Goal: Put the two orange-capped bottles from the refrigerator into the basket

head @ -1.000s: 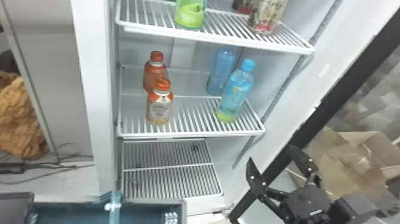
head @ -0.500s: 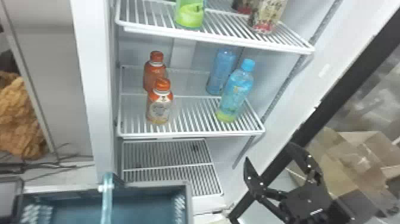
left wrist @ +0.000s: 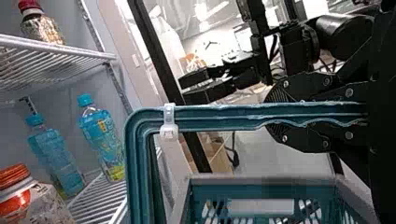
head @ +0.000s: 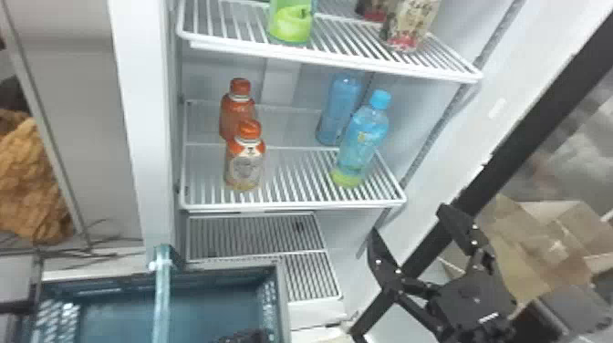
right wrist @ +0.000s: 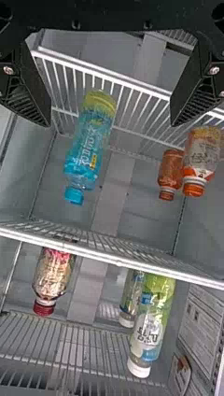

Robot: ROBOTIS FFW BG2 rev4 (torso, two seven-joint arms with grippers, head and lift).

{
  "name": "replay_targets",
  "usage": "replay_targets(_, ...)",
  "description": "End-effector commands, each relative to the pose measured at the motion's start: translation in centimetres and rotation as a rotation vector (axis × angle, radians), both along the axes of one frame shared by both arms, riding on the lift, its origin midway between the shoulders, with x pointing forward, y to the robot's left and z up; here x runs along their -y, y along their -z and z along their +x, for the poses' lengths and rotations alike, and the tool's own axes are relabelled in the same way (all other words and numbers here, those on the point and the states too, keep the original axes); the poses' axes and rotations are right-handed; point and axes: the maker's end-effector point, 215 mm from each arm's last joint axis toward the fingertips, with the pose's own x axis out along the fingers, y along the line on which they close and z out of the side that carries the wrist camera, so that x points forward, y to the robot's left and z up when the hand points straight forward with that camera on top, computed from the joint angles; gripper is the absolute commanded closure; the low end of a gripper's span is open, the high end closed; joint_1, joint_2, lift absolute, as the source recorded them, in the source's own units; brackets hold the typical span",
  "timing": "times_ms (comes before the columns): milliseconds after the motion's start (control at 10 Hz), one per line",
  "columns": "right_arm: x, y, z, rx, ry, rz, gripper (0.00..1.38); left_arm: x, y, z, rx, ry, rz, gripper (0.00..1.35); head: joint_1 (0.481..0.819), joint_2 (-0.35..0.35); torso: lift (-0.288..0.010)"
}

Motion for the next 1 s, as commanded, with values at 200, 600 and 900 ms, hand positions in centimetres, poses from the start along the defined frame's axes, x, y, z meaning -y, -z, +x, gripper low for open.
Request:
replay_targets(200,-0.5,-0.3,0.2,0.009,-0.012,0.010,0.11,0.5,-0.4,-0.1,0.004,0.013,-0.011,1.14,0.695,-0.350,-0.288)
replay_targets(600,-0.9,0.8,0.4,-0.006,-0.023,0.032,0.11,0.6,0.1,-0.4,-0.008,0.021,-0.006,1.14,0.695,-0.350,-0.288)
replay_targets(900,-1.6,0.3,0.8,0.008,-0.038,0.034,0.11,0.2,1.7,-0.1,-0.041,0.008,0.017,1.14,0.695,-0.350,-0.288)
